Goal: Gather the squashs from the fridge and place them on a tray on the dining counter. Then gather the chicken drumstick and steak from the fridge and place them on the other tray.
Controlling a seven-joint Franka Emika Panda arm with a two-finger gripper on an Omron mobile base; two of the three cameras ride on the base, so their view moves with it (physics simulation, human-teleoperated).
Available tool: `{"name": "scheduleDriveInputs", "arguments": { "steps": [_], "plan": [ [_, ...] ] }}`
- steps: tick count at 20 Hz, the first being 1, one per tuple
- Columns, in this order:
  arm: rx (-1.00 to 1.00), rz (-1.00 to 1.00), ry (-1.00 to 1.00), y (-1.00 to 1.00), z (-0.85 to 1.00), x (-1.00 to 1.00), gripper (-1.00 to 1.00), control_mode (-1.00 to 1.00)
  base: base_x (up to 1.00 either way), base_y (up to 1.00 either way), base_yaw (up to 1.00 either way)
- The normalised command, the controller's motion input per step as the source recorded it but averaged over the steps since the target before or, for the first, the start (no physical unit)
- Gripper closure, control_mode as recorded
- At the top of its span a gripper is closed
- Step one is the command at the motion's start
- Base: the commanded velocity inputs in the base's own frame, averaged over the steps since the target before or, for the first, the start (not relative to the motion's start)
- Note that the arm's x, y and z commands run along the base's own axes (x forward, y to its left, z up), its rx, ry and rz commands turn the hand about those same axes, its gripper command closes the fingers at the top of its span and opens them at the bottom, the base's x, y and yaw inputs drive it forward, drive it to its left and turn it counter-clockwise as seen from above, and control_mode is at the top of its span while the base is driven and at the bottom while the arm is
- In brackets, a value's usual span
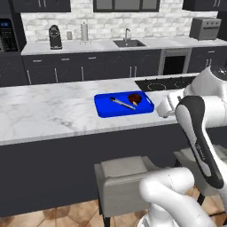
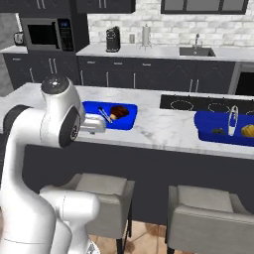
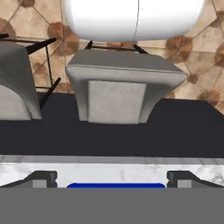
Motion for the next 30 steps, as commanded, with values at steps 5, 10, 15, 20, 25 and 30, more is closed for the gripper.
{"name": "scheduleDriveInputs", "arguments": {
  "steps": [5, 10, 15, 20, 25, 30],
  "plan": [
    [0.0, -0.06, -0.11, 0.0, -0.01, -0.89, -1.0, -1.0, 0.0, 0.0, 0.0],
    [0.0, -0.04, -0.03, 0.0, 0.0, -0.47, -1.0, -1.0, 0.0, 0.0, 0.0],
    [0.0, 0.0, 0.0, 0.0, 0.0, 0.0, -1.0, 1.0, -0.4, -0.11, -0.09],
    [0.0, 0.0, 0.0, 0.0, 0.0, 0.0, -1.0, 1.0, -0.77, -0.38, -0.35],
    [0.0, 0.0, 0.0, 0.0, 0.0, 0.0, -1.0, 1.0, -0.51, -0.37, -0.43],
    [0.0, 0.0, 0.0, 0.0, 0.0, 0.0, -1.0, 1.0, -0.19, -0.06, -0.63]
  ]
}}
